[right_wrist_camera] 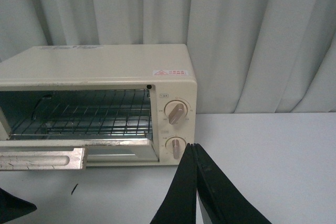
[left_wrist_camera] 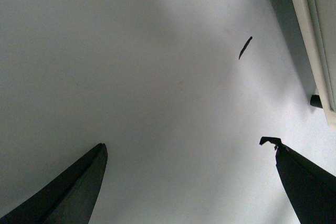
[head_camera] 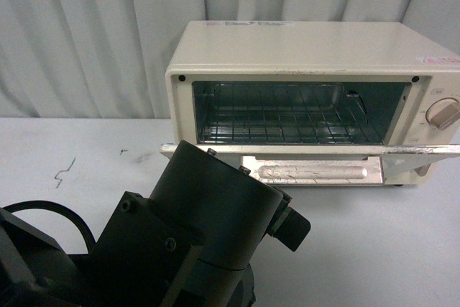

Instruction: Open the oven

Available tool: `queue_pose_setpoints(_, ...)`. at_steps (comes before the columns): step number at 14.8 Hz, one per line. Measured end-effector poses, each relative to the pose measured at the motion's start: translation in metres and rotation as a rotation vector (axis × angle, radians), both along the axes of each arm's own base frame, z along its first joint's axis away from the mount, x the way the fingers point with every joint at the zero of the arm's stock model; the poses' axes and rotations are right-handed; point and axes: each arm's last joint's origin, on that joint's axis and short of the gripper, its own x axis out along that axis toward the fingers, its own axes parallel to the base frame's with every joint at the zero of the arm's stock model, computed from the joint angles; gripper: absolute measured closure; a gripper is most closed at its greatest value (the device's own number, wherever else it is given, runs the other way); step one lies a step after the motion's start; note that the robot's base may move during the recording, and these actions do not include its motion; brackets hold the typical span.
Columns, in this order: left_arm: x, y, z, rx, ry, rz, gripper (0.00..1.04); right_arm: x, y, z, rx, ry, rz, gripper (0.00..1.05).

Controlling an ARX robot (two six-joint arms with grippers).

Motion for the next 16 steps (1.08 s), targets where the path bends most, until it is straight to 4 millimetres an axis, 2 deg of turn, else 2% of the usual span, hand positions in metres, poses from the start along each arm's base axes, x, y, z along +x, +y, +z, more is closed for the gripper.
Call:
queue_pose_setpoints(5, 0.000, 0.000, 0.000, 0.000, -0.001, 0.000, 0.07, -0.010, 0.000, -0.007, 0.000, 0.056, 0.001, 1.03)
queue_pose_setpoints(6, 0.000, 0.000, 0.000, -0.001, 0.000, -0.001, 0.07, -0.014, 0.000, -0.002, 0.000, -0.007, 0.001, 1.03)
queue_pose_setpoints(9, 0.000, 0.000, 0.000, 0.000, 0.000, -0.001, 0.07, -0.014, 0.000, -0.003, 0.000, 0.008, 0.000, 1.03)
queue_pose_setpoints(11, 0.000, 0.000, 0.000, 0.000, 0.000, -0.001, 0.07, -0.014, 0.000, -0.003, 0.000, 0.008, 0.000, 0.83)
queue_pose_setpoints(13, 0.000, 0.000, 0.000, 0.000, 0.000, -0.001, 0.07, -0.014, 0.000, -0.003, 0.000, 0.008, 0.000, 0.32)
queue_pose_setpoints(14, 0.000, 0.000, 0.000, -0.001, 0.001, -0.001, 0.07, -0.014, 0.000, -0.003, 0.000, 0.008, 0.000, 0.20)
queue_pose_setpoints(16, 0.000, 0.000, 0.000, -0.001, 0.001, -0.001, 0.07, -0.014, 0.000, -0.003, 0.000, 0.008, 0.000, 0.05)
